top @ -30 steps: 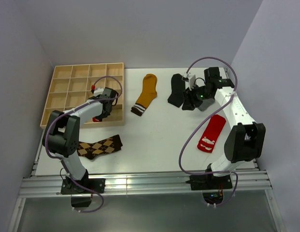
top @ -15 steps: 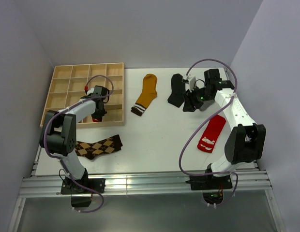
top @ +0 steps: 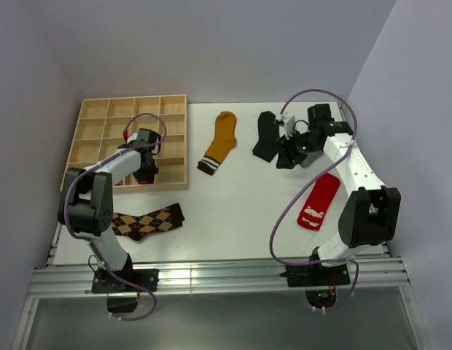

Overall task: Roll the socks
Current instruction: Place the sock in the storage box.

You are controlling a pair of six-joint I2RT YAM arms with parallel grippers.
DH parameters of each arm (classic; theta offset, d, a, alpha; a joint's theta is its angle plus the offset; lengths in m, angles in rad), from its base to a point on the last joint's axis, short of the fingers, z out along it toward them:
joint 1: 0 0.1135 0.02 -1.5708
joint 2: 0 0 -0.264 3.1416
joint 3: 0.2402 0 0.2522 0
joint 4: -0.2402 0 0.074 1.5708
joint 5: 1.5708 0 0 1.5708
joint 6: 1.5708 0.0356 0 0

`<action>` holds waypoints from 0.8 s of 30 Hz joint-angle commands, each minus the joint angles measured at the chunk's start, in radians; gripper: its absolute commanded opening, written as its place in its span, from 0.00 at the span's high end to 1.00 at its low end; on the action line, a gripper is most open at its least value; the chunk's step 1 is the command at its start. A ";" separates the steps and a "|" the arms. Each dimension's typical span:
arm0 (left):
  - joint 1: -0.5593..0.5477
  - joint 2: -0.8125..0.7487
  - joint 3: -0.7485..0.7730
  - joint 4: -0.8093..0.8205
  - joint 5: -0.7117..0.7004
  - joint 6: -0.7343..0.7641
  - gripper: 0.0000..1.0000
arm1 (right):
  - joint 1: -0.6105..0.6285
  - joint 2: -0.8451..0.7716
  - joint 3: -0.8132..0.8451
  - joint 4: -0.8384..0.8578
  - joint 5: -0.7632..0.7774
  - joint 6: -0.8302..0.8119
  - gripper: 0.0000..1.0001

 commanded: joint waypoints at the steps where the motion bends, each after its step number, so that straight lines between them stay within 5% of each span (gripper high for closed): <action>1: -0.007 -0.020 0.003 -0.023 0.054 -0.030 0.57 | -0.009 -0.026 0.007 0.030 0.016 0.008 0.48; 12: -0.009 -0.100 0.052 -0.078 0.093 -0.004 0.45 | -0.007 -0.003 0.024 0.044 0.031 0.012 0.48; 24: -0.009 -0.229 0.101 -0.133 0.140 0.013 0.43 | -0.007 0.052 0.039 0.081 0.088 -0.034 0.47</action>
